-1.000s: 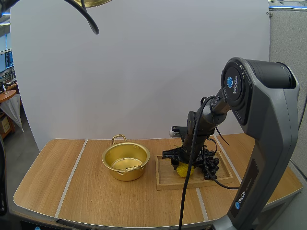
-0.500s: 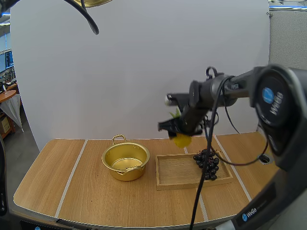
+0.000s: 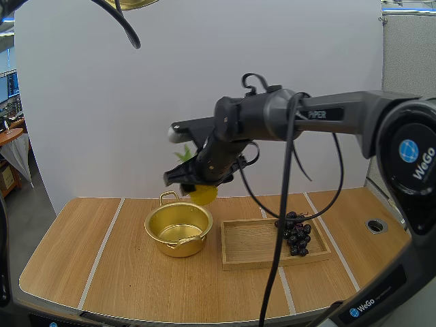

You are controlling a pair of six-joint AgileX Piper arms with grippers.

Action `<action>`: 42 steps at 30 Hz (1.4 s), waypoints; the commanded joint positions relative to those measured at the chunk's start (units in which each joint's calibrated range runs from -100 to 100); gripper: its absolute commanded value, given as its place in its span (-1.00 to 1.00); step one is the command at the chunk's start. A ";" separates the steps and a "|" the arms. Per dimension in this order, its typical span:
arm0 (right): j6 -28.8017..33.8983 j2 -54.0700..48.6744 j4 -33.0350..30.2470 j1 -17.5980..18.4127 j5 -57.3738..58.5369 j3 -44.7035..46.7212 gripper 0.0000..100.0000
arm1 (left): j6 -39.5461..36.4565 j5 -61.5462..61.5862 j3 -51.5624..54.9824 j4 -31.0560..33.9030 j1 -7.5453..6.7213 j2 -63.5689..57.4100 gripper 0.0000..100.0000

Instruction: Open the pot, put the pineapple inside, and close it

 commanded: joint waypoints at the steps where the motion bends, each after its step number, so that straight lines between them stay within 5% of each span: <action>1: -0.20 5.11 0.39 1.95 -1.42 -1.74 -1.00 | -0.08 -2.12 -0.35 0.05 -0.16 -0.47 -1.00; 21: -0.20 21.54 -0.91 3.28 -4.58 -5.54 -1.00 | -0.08 -2.12 -0.35 0.05 -0.16 -0.47 -1.00; 39: -0.20 25.59 0.40 3.22 -4.66 -5.64 -1.00 | -0.08 -2.12 -0.35 0.05 -0.16 -0.47 -1.00; 42: -0.30 25.59 0.30 3.22 -3.56 -5.64 -0.29 | -0.08 -2.12 -0.35 0.05 -0.16 -0.47 -1.00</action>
